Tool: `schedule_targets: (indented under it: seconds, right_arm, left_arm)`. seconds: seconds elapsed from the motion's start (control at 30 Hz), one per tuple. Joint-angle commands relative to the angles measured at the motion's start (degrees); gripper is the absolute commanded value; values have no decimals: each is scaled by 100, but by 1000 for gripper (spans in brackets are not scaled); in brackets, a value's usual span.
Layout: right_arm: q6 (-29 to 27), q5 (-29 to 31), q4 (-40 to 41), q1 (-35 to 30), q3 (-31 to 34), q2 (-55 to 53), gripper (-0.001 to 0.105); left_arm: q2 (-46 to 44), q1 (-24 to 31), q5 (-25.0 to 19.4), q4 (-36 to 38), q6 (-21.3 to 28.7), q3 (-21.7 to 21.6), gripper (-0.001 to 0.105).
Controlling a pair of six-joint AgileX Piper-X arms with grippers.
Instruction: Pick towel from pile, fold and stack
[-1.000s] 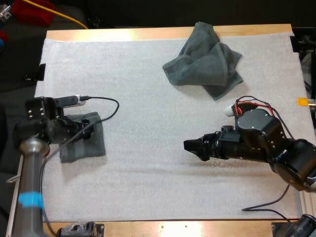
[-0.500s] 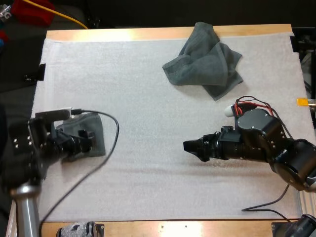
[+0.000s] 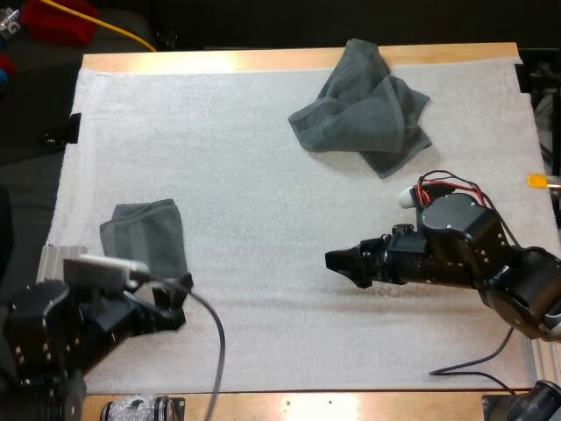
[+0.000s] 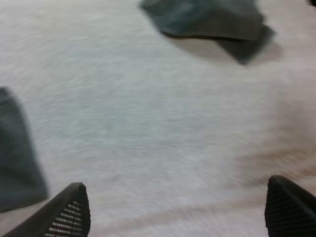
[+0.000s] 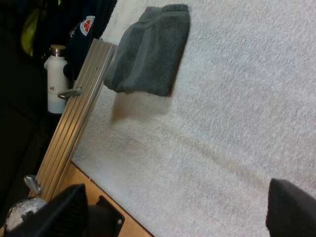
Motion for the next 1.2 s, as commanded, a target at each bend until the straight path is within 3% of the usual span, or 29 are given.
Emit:
schedule_targets:
  seconds: [0.0,0.2,0.53,0.77,0.97,1.17]
  right_arm:
    - [-59,-66,53,1,-28,-42,71]
    - [0,-66,239,1,41,-42,71]
    - [-14,71,392,1,50,-29,71]
    - [-13,749,407,1,50,-29,71]
    - [-215,2257,837,-57,50,-123,71]
    - [-845,2456,1469,-650,50,-145,71]
  left_arm:
    - [-88,-159,68,22,-73,-30,71]
    - [-224,-744,38,22,-55,-30,71]
    - [-223,-952,113,22,211,-30,71]
    - [-223,-952,439,-155,293,-30,71]
    - [-223,-952,451,-155,190,-30,71]
    - [-223,-952,413,-155,190,-30,71]
